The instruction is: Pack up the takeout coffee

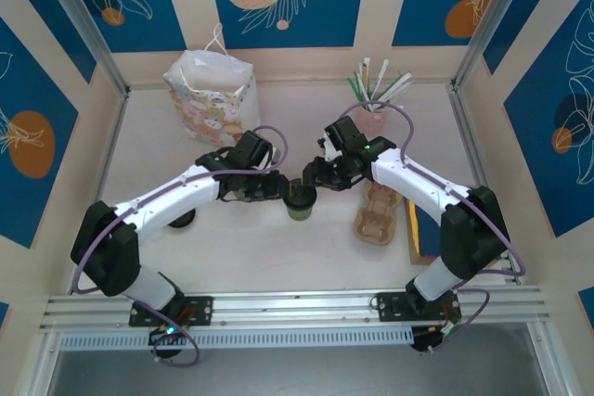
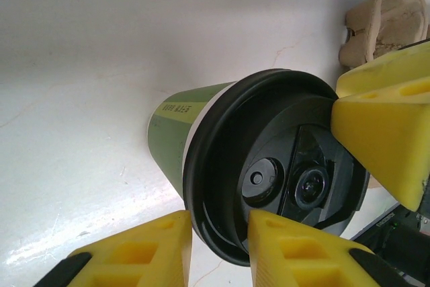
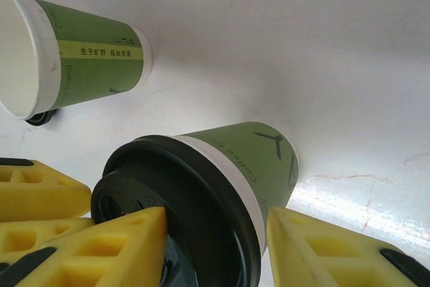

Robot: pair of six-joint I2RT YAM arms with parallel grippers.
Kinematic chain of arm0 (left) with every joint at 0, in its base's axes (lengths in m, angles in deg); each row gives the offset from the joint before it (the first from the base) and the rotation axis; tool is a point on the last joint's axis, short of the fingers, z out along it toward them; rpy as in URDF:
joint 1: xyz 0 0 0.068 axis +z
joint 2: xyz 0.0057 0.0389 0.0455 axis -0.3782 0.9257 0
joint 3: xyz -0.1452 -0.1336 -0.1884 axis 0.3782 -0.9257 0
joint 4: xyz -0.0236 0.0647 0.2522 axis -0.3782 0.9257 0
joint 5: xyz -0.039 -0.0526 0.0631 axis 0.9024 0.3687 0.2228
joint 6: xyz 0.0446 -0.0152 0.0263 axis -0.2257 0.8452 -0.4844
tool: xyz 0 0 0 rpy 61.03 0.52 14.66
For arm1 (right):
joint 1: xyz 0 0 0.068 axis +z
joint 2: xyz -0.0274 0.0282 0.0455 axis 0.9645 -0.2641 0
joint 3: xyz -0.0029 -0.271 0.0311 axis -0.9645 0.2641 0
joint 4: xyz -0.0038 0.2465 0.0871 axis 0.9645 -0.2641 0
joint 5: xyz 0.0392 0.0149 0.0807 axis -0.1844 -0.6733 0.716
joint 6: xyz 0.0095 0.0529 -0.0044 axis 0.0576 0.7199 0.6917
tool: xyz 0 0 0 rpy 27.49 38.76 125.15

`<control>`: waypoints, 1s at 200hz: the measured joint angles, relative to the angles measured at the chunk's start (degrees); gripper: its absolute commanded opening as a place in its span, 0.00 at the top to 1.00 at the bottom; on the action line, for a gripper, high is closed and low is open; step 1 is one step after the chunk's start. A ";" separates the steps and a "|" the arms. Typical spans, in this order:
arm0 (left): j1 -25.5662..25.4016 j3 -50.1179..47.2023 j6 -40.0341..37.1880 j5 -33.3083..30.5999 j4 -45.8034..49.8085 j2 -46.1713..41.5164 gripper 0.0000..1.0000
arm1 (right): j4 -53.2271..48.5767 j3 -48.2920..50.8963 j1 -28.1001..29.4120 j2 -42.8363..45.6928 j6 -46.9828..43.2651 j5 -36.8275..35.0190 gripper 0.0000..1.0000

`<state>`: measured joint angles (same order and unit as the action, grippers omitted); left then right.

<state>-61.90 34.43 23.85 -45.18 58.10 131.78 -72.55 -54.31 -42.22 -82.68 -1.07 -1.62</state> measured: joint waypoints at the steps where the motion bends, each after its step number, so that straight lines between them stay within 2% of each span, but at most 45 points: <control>1: 0.00 0.00 -0.04 0.00 0.00 0.00 0.73 | 0.02 0.00 0.00 0.00 0.00 0.00 0.58; 71: -0.15 0.68 -0.61 0.68 -0.07 0.96 0.74 | 0.26 0.02 -0.48 -0.04 0.00 0.37 0.62; 200: -0.48 1.64 -2.10 1.03 0.52 2.08 0.73 | 3.69 2.32 -0.70 0.26 0.09 1.64 0.62</control>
<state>-62.38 36.07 21.75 -44.15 58.63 133.85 -68.86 -52.00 -42.92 -82.41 -0.99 0.02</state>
